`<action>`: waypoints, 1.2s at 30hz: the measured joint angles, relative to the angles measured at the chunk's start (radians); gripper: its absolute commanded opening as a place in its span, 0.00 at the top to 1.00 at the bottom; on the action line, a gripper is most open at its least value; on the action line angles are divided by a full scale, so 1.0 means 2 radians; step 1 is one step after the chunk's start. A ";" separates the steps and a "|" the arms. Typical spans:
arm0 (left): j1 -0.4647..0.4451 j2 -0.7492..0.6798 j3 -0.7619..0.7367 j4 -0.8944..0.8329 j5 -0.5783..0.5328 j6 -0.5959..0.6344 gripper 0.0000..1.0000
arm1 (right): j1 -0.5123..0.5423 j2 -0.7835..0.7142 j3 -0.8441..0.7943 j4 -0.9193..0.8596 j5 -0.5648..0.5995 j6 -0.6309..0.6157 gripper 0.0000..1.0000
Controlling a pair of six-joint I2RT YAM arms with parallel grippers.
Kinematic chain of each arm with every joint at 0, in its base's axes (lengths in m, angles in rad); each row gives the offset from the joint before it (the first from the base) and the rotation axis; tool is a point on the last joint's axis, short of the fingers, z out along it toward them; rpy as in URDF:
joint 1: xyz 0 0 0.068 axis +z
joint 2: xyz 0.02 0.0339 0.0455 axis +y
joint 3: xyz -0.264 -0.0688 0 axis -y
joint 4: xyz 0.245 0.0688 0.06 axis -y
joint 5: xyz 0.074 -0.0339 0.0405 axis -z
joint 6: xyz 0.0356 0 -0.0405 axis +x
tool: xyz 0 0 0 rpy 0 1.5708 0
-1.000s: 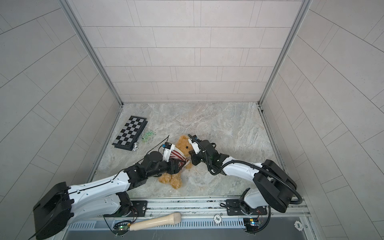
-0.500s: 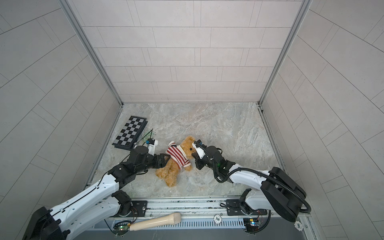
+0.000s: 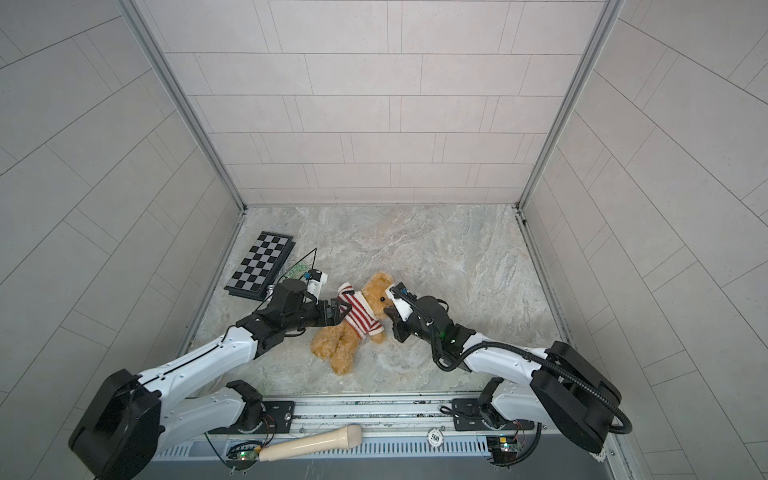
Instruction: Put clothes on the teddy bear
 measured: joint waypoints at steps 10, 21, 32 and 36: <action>-0.034 0.036 0.000 0.038 -0.005 -0.006 0.64 | 0.002 -0.003 -0.004 0.014 0.003 -0.003 1.00; -0.049 0.020 0.010 0.009 -0.052 0.023 1.00 | 0.002 -0.055 -0.008 -0.028 0.016 0.004 0.66; -0.159 -0.002 0.123 -0.096 -0.288 0.183 1.00 | -0.024 -0.152 0.063 -0.175 0.045 0.023 0.47; -0.215 0.040 0.143 -0.101 -0.377 0.232 0.97 | -0.066 -0.139 0.069 -0.176 0.021 0.052 0.47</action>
